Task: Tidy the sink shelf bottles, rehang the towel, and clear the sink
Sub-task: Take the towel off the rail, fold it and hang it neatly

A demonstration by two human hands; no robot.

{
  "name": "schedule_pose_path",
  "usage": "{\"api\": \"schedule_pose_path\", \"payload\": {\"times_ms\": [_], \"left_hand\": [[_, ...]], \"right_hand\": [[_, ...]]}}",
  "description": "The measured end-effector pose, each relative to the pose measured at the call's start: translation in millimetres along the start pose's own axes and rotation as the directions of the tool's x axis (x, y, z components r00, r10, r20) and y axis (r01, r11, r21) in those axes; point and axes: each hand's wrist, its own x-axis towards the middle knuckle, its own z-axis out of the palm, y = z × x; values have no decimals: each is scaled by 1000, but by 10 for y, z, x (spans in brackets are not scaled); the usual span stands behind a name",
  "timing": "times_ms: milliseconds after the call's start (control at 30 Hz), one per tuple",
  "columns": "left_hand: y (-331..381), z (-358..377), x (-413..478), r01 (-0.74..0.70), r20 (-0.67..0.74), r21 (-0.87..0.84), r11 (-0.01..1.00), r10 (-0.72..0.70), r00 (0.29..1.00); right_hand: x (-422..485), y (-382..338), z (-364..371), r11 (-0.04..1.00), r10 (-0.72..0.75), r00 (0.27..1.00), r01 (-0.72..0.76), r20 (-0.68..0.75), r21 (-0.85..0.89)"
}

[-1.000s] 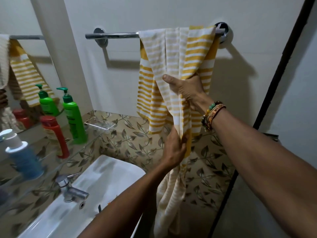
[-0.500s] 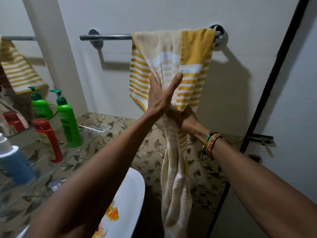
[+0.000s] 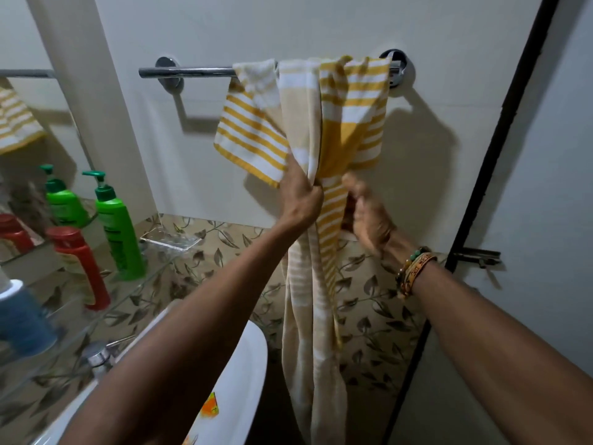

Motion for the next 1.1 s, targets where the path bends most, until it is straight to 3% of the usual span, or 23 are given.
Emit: {"api": "schedule_pose_path", "payload": {"times_ms": [100,367,500,633,700,800,833,1100], "left_hand": [[-172,46,-207,0,63,-39,999,3,998],[-321,210,-690,-75,165,-6,997,75,983],[-325,171,-727,-186,190,6,982,182,965],[-393,0,-607,-184,176,63,981,170,969],[-470,-126,-524,-75,80,38,996,72,994],[-602,-277,-433,136,-98,-72,988,-143,985],[-632,-293,-414,174,-111,-66,982,-181,977],[-763,-181,-519,151,-32,-105,983,-156,987]], "right_hand": [[152,-303,-1,995,-55,987,66,-148,74],[394,-895,380,941,-145,988,122,-52,-317],[540,-934,532,949,-108,994,99,-14,-298],[514,-784,516,880,-94,993,47,-75,-472],[488,-667,434,795,-142,989,84,-50,-600],[393,-479,285,461,-81,994,98,68,-882],[354,-416,249,409,-44,993,116,108,-905],[183,-178,46,579,34,991,86,129,-811]]}}
